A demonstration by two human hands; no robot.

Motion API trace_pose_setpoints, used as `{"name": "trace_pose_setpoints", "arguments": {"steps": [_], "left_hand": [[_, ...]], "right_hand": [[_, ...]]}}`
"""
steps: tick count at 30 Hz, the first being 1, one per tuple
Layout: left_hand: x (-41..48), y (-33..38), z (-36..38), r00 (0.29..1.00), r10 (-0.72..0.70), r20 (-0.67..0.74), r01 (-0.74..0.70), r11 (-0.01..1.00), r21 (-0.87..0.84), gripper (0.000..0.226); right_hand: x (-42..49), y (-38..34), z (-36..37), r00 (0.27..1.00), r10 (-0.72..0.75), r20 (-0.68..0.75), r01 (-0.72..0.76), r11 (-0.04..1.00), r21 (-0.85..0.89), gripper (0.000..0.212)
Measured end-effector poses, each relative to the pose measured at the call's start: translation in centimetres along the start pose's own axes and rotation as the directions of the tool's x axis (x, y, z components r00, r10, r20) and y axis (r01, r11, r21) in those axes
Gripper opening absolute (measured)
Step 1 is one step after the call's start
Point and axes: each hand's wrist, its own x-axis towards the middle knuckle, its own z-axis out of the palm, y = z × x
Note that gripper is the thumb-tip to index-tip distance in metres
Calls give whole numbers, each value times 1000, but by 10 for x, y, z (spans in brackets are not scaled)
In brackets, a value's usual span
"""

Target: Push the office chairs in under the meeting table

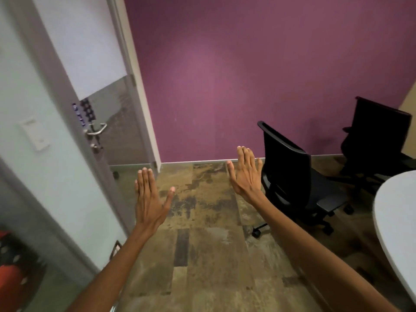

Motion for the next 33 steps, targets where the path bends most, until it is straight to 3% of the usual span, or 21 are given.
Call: {"name": "trace_pose_setpoints", "arguments": {"steps": [8, 13, 21, 29, 33], "left_hand": [[161, 31, 104, 989, 120, 86, -114, 991, -69, 95], [268, 57, 156, 973, 222, 64, -216, 973, -81, 97], [383, 98, 245, 913, 389, 125, -361, 911, -200, 94], [488, 168, 343, 735, 660, 154, -591, 735, -333, 92], [523, 200, 378, 572, 806, 155, -696, 576, -429, 92]], "right_hand": [[124, 66, 49, 975, 172, -139, -182, 981, -70, 64], [204, 107, 57, 941, 251, -228, -281, 954, -109, 65], [273, 168, 76, 882, 355, -310, -425, 883, -198, 63], [299, 217, 91, 756, 488, -437, -633, 716, -295, 62], [299, 219, 98, 659, 551, -512, -737, 608, -295, 60]]}}
